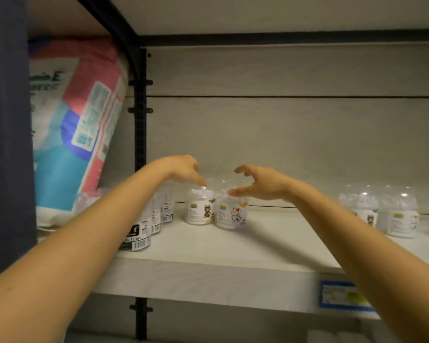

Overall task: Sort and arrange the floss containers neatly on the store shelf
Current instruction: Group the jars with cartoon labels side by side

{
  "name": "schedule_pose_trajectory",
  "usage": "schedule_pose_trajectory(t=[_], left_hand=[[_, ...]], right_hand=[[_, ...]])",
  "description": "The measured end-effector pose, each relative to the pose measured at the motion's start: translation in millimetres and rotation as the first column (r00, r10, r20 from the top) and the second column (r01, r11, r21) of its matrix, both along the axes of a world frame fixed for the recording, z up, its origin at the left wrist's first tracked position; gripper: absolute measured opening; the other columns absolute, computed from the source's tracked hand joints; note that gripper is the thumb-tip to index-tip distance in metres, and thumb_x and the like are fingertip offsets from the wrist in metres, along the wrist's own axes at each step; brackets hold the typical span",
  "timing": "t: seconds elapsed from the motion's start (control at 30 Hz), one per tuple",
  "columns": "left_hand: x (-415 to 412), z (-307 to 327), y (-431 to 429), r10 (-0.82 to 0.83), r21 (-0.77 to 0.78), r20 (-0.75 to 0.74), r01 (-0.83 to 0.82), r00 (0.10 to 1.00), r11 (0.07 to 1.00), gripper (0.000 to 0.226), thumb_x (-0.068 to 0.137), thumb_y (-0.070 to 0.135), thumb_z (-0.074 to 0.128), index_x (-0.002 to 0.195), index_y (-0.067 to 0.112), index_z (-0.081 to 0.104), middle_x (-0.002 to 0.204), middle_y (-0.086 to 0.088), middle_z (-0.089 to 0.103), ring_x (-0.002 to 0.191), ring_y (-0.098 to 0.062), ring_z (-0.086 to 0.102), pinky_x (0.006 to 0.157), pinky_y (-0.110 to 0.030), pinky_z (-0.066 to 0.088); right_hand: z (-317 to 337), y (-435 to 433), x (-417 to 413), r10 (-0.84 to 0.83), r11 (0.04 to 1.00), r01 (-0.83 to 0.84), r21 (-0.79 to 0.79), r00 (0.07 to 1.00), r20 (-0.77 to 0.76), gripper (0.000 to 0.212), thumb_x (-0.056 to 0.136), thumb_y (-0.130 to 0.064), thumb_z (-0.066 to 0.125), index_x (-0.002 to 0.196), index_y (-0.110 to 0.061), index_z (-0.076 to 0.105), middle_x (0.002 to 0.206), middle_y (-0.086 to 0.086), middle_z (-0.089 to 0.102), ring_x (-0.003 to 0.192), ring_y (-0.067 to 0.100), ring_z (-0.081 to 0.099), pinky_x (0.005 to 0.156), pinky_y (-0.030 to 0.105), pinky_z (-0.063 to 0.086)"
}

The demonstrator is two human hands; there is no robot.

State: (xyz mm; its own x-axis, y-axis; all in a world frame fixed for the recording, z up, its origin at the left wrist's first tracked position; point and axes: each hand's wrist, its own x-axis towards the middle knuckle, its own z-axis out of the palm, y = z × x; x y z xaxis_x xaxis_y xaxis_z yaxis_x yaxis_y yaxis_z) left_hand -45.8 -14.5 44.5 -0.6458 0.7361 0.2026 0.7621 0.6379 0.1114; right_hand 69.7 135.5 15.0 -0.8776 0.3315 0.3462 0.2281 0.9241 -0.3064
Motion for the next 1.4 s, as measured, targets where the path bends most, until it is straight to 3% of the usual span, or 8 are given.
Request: schedule_pose_trajectory(t=[0.17,0.3,0.37,0.47,0.63,0.9,1.2,1.4], left_hand=[[-9,-7,14,0.005,-0.053,0.179,0.005,0.984,0.999,0.072,0.084,0.041,0.062,0.141,0.008,0.033,0.147,-0.007,0.034,0.130,-0.026,0.040,0.104,-0.034,0.035],[-13,-6,19,-0.019,-0.054,0.217,0.032,0.976,0.998,0.054,0.083,0.035,0.064,0.123,0.003,0.047,0.108,-0.004,0.039,0.083,-0.015,0.045,0.064,-0.020,0.036],[-12,-3,18,-0.038,-0.005,0.244,0.041,0.969,0.999,0.044,0.082,0.031,0.067,0.114,0.007,0.049,0.106,-0.002,0.039,0.086,-0.016,0.044,0.068,-0.021,0.040],[-7,7,9,-0.101,0.104,0.298,0.073,0.949,0.992,0.056,0.079,0.031,0.070,0.124,0.004,0.050,0.111,-0.003,0.050,0.099,-0.017,0.053,0.085,-0.023,0.045],[8,22,-13,-0.173,0.204,0.314,0.112,0.933,0.973,0.062,0.073,0.035,0.074,0.123,0.009,0.050,0.117,-0.007,0.057,0.105,-0.020,0.059,0.089,-0.029,0.052],[49,28,-55,-0.319,0.335,0.368,0.196,0.873,0.922,0.045,0.061,0.036,0.076,0.100,0.015,0.067,0.093,0.001,0.067,0.083,-0.013,0.064,0.072,-0.023,0.059],[70,20,-58,-0.356,0.295,0.406,0.248,0.842,0.923,0.059,0.044,0.042,0.085,0.095,0.015,0.072,0.078,0.008,0.074,0.081,-0.011,0.065,0.064,-0.019,0.057],[91,24,-38,-0.402,0.366,0.321,0.280,0.857,0.888,0.082,0.019,0.062,0.083,0.092,0.026,0.071,0.094,0.003,0.072,0.092,-0.012,0.067,0.059,-0.016,0.054]], right_hand=[[-9,4,-12,0.003,0.992,0.002,-0.125,0.999,0.041,0.074,0.077,-0.046,0.068,0.139,-0.023,0.036,0.141,0.009,0.043,0.123,0.025,0.048,0.100,0.036,0.043],[-18,0,-14,0.051,0.943,-0.052,-0.330,0.999,-0.011,0.067,0.080,-0.035,0.069,0.137,-0.020,0.037,0.131,0.011,0.047,0.101,0.022,0.056,0.090,0.038,0.052],[-16,1,-12,0.053,0.943,-0.057,-0.329,0.998,-0.021,0.066,0.080,-0.032,0.070,0.136,-0.018,0.038,0.123,0.010,0.050,0.095,0.021,0.057,0.086,0.036,0.052],[-4,1,0,0.063,0.933,-0.080,-0.351,0.996,-0.061,0.064,0.079,-0.032,0.070,0.134,-0.018,0.041,0.112,0.007,0.053,0.094,0.020,0.059,0.086,0.035,0.053],[18,-8,34,0.105,0.915,-0.143,-0.378,0.987,-0.121,0.062,0.078,-0.034,0.069,0.133,-0.021,0.042,0.115,0.007,0.060,0.099,0.017,0.061,0.085,0.033,0.053],[23,-29,99,0.214,0.895,-0.236,-0.380,0.972,-0.098,0.089,0.055,-0.051,0.065,0.136,-0.024,0.040,0.114,-0.003,0.065,0.099,0.012,0.065,0.082,0.026,0.055],[8,-32,131,0.244,0.884,-0.258,-0.389,0.966,-0.086,0.079,0.057,-0.048,0.066,0.131,-0.030,0.045,0.112,-0.010,0.065,0.095,0.006,0.067,0.075,0.019,0.056],[16,-1,183,0.175,0.898,-0.231,-0.374,0.969,-0.177,0.067,0.059,-0.047,0.066,0.122,-0.034,0.050,0.108,-0.011,0.067,0.093,0.003,0.067,0.076,0.019,0.056]])
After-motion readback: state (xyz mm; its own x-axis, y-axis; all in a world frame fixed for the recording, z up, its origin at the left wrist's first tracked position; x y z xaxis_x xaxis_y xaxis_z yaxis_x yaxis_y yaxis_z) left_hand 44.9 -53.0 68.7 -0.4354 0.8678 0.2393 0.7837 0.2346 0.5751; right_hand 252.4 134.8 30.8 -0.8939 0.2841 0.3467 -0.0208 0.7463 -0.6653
